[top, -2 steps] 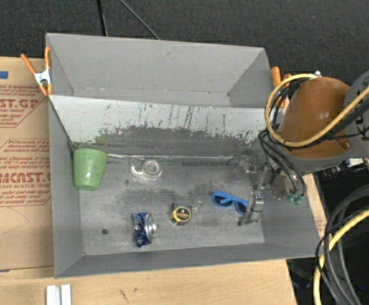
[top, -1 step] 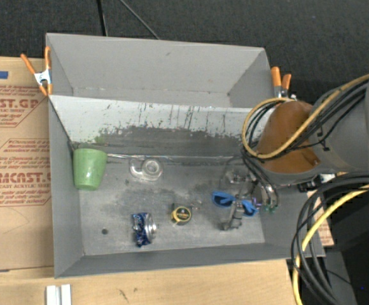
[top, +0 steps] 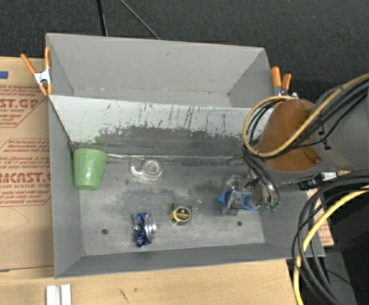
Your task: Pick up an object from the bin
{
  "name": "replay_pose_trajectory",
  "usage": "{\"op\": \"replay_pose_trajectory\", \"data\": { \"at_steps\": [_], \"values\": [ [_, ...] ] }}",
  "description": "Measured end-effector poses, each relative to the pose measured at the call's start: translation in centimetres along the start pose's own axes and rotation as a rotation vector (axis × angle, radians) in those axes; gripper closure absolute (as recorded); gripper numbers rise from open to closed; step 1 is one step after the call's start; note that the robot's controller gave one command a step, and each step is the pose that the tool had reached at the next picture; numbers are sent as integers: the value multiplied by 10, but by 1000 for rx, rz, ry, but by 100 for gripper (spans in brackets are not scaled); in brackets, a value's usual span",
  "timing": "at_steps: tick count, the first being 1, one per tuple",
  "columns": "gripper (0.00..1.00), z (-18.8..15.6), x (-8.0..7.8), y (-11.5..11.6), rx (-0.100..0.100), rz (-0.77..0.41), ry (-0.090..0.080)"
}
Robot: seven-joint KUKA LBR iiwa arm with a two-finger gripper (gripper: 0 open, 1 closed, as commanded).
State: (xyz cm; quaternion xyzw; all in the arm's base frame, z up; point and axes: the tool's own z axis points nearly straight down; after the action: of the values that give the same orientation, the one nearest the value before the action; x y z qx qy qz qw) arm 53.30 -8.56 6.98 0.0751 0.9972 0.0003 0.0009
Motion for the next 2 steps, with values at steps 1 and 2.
{"op": "replay_pose_trajectory", "data": {
  "at_steps": [1,2],
  "values": [
    [100,-111,-2,-27,1,47,-8],
    [100,-100,35,-59,0,-331,2]
  ]
}}
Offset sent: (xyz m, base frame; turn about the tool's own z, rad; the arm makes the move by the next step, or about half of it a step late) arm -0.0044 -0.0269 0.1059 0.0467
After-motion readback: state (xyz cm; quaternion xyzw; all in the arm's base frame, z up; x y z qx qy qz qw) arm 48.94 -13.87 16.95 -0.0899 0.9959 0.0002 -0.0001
